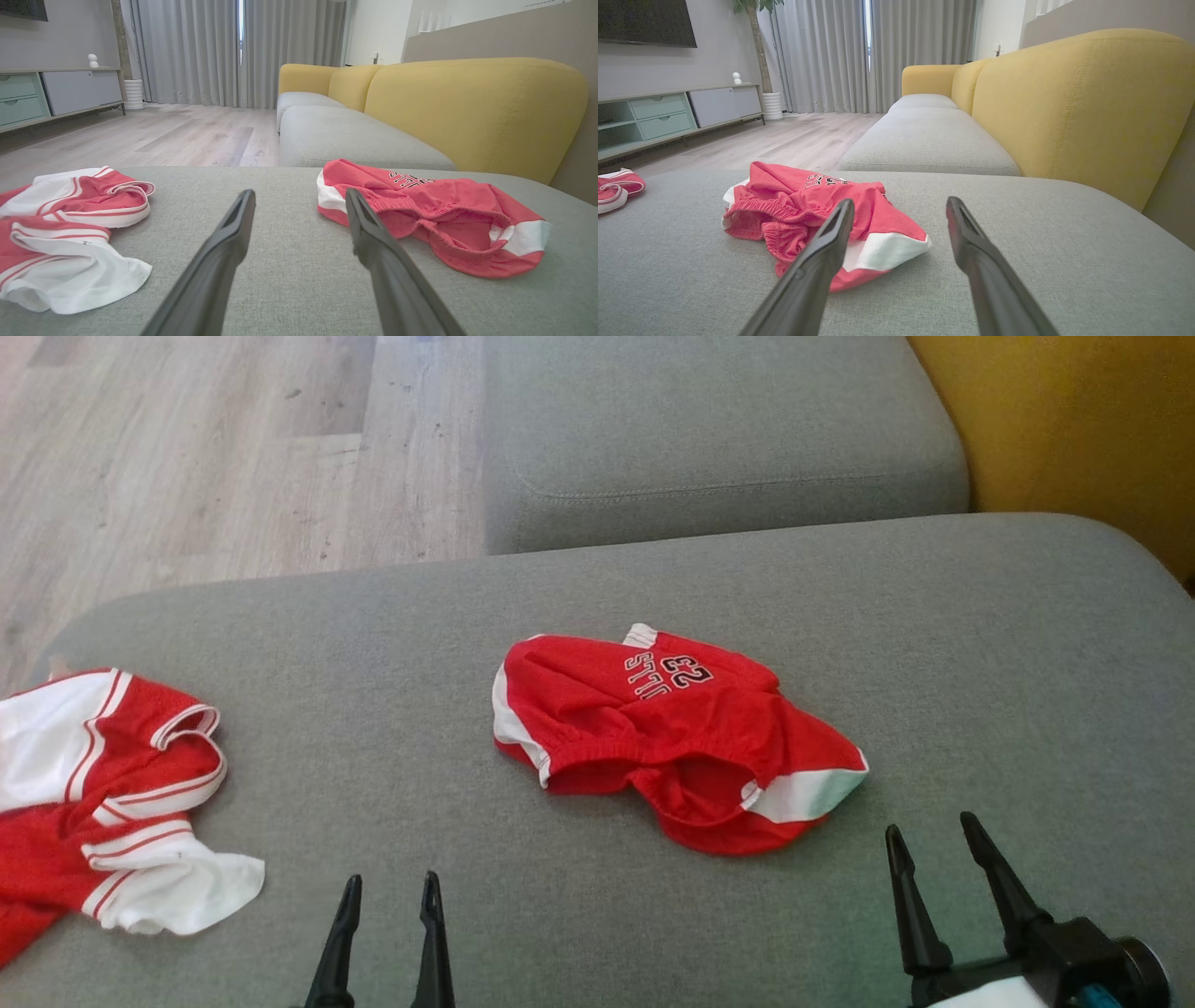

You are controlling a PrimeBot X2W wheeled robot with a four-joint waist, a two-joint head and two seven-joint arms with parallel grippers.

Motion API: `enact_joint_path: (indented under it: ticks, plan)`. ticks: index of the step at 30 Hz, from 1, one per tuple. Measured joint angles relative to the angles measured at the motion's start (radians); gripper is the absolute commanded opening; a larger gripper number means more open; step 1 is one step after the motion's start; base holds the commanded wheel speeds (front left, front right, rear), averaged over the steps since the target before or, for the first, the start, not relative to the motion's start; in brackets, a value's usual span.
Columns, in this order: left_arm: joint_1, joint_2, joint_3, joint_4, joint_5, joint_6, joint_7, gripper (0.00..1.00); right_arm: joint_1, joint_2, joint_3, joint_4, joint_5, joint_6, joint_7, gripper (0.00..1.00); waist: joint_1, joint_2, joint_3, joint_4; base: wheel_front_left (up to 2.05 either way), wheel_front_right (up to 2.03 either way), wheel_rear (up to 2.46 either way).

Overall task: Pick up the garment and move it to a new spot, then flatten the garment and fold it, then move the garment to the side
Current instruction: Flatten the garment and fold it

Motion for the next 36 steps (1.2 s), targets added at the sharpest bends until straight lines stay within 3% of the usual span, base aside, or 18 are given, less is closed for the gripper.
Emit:
enact_joint_path:
  ticks: [3, 9, 17, 21, 27, 33, 34, 35, 36]
  plan:
    - [-0.003, 0.000, -0.012, 0.007, 0.000, -0.002, 0.000, 1.00, 0.000, 0.000, 0.003, 0.000, 0.000, 0.000, 0.000, 1.00, 0.0000, 0.0000, 0.005, -0.011, 0.00, 0.00, 0.00]
    - [-0.069, 0.000, -0.084, 0.085, -0.016, -0.064, 0.000, 1.00, -0.004, 0.000, 0.003, 0.000, 0.002, 0.000, 0.000, 1.00, 0.0000, 0.0000, 0.035, -0.051, 0.00, 0.00, 0.00]
    - [-0.300, -0.001, -0.261, 0.283, -0.018, -0.151, 0.000, 1.00, -0.060, 0.000, -0.024, -0.004, 0.019, 0.000, 0.000, 1.00, 0.0001, 0.0000, 0.115, -0.121, 0.00, 0.00, 0.00]
    - [-0.435, -0.002, -0.357, 0.377, -0.075, -0.184, 0.039, 1.00, -0.099, 0.000, -0.021, -0.004, 0.021, 0.000, 0.000, 1.00, 0.0003, 0.0000, 0.164, -0.162, 0.00, 0.00, 0.00]
    - [-0.618, -0.002, -0.473, 0.466, -0.145, -0.196, 0.134, 1.00, -0.147, 0.000, -0.008, -0.006, 0.035, 0.000, 0.000, 1.00, 0.0004, 0.0000, 0.229, -0.227, 0.00, 0.00, 0.00]
    - [-0.684, -0.003, -0.521, 0.547, -0.215, -0.188, 0.169, 1.00, -0.158, 0.000, 0.003, -0.006, 0.047, 0.000, 0.000, 1.00, 0.0002, 0.0000, 0.268, -0.286, 0.00, 0.00, 0.00]
    - [-0.684, -0.003, -0.521, 0.547, -0.215, -0.188, 0.169, 0.93, -0.158, 0.000, 0.003, -0.006, 0.047, 0.000, 0.000, 1.00, 0.0002, 0.0000, 0.268, -0.286, 0.00, 0.00, 0.00]
    - [-0.690, -0.003, -0.525, 0.564, -0.221, -0.188, 0.169, 0.55, -0.161, 0.000, 0.004, -0.006, 0.047, 0.000, 0.000, 1.00, 0.0002, 0.0000, 0.273, -0.293, 0.00, 0.00, 0.00]
    - [-0.696, -0.003, -0.529, 0.578, -0.225, -0.188, 0.167, 0.34, -0.164, 0.000, 0.005, -0.006, 0.049, 0.000, 0.000, 1.00, 0.0002, 0.0000, 0.277, -0.300, 0.00, 0.00, 0.00]
